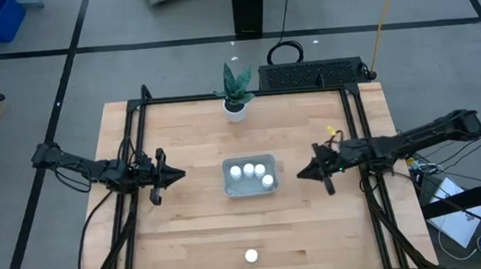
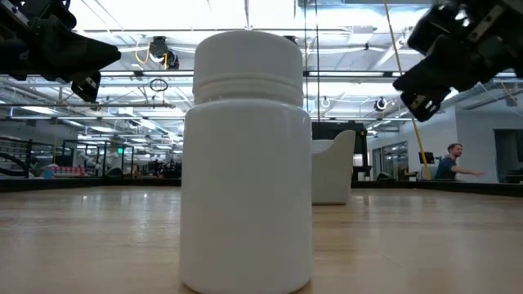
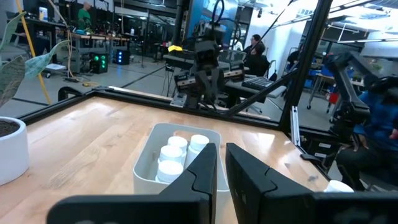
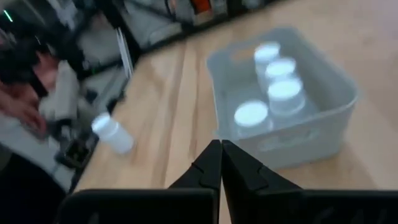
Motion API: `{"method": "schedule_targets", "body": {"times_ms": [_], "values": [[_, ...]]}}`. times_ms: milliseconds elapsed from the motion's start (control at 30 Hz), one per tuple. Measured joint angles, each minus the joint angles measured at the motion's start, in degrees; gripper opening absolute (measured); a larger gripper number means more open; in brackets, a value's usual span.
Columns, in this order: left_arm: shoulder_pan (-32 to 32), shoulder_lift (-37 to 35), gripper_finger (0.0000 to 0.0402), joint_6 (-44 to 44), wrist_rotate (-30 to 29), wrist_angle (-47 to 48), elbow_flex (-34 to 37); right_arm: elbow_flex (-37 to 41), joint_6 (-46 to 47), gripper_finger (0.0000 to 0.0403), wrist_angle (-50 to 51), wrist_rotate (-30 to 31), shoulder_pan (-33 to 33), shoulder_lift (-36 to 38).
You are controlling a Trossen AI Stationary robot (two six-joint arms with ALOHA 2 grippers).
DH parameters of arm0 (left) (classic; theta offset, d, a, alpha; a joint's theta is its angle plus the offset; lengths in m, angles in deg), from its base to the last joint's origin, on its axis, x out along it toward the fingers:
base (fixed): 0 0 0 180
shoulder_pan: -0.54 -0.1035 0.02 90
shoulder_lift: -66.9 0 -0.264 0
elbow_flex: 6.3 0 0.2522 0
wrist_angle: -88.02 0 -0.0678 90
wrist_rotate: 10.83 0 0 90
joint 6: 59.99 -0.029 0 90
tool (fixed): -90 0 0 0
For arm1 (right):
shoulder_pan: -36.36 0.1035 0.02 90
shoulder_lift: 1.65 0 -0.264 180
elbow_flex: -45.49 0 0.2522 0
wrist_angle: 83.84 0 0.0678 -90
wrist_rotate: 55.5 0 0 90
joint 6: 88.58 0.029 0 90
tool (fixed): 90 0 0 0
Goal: Pick and place pill bottles into a basket
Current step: Put the white pill bottle into the gray bin
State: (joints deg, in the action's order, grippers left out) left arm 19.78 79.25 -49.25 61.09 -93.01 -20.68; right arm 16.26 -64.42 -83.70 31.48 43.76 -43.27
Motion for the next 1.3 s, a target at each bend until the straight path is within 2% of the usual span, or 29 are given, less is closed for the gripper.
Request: {"method": "schedule_targets", "body": {"times_ms": [267, 467, 667, 767, 867, 1033, 1167, 1300], "values": [[0.0, 0.0, 0.0037, 0.0, 0.0, 0.0, 0.0, 9.3, -3.9, 0.0002, -5.1, 8.9, 0.0, 15.3], [0.0, 0.0, 0.0037, 0.0, 0.0, 0.0, 0.0, 12.9, -9.0, 0.0006, -9.5, 12.2, 0.0, 23.6], [0.0, 0.0, 0.0037, 0.0, 0.0, 0.0, 0.0, 14.4, -11.8, 0.0013, -6.0, 11.3, -0.2, 28.9], [0.0, 0.0, 0.0037, 0.8, 0.0, -1.1, 0.0, 14.4, -5.9, 0.0014, -6.0, 5.2, -0.2, 28.9], [0.0, 0.0, 0.0037, 8.3, 0.0, -6.0, 0.0, 14.4, -2.3, 0.0012, -6.1, 2.2, -0.2, 28.9], [0.0, 0.0, 0.0037, 28.7, -0.7, -18.0, 0.0, 14.5, -2.6, 0.0013, -6.0, 1.4, -0.2, 28.8], [-0.1, 0.5, 0.0037, 31.3, -10.9, -29.4, 0.0, 14.5, -2.7, 0.0012, -6.0, 1.4, -0.2, 28.8], [-0.1, 2.4, 0.0037, 34.4, -11.9, -34.8, -2.1, 14.6, -2.8, 0.0012, -6.0, 1.4, -0.2, 28.8]]}}
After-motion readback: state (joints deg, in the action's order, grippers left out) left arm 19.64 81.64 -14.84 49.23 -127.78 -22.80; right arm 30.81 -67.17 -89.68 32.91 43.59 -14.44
